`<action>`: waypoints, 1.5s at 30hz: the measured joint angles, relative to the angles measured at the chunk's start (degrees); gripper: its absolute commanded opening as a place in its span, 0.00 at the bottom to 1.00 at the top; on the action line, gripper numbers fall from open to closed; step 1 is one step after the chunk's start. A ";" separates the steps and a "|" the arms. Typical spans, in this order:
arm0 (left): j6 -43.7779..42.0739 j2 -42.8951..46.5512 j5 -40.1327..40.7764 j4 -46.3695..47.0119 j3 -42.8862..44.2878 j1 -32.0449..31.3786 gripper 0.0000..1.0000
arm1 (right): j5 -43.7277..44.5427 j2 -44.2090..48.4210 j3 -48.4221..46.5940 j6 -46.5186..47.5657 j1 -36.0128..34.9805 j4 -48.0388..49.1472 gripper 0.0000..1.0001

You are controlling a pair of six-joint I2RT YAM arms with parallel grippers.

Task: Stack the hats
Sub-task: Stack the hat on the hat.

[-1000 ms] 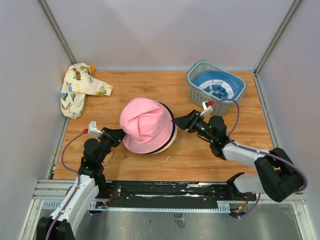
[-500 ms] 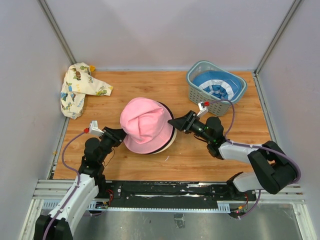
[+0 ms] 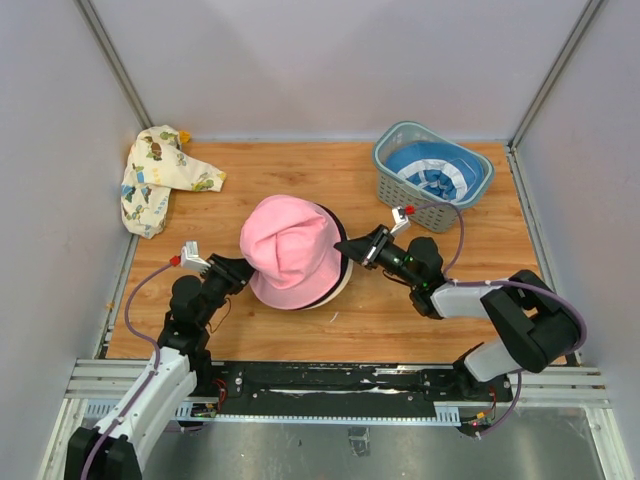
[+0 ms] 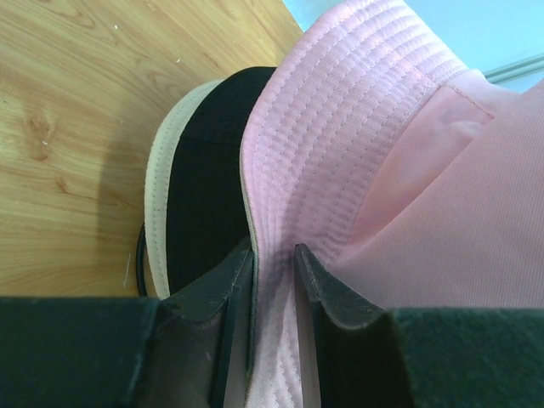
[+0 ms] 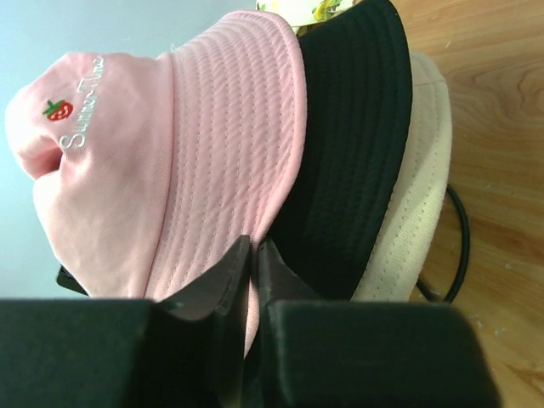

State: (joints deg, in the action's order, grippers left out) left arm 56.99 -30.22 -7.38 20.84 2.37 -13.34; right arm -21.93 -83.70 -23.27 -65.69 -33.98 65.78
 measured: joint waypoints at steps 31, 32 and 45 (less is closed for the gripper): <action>-0.22 5.16 8.04 -6.58 0.11 -0.72 0.01 | 0.11 -8.44 4.55 -0.57 2.97 12.28 0.01; -0.22 4.85 8.17 -6.51 0.17 -0.72 0.01 | 0.20 -8.20 4.55 -0.24 3.17 11.91 0.01; -1.49 2.95 9.29 -6.54 0.90 -0.79 0.01 | 0.42 -9.75 4.20 0.98 3.26 11.63 0.00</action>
State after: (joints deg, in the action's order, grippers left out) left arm 55.51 -27.27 1.91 14.31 3.27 -14.13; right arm -21.52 -93.45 -19.07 -64.71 -30.72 77.41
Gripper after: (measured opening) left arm 0.027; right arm 0.016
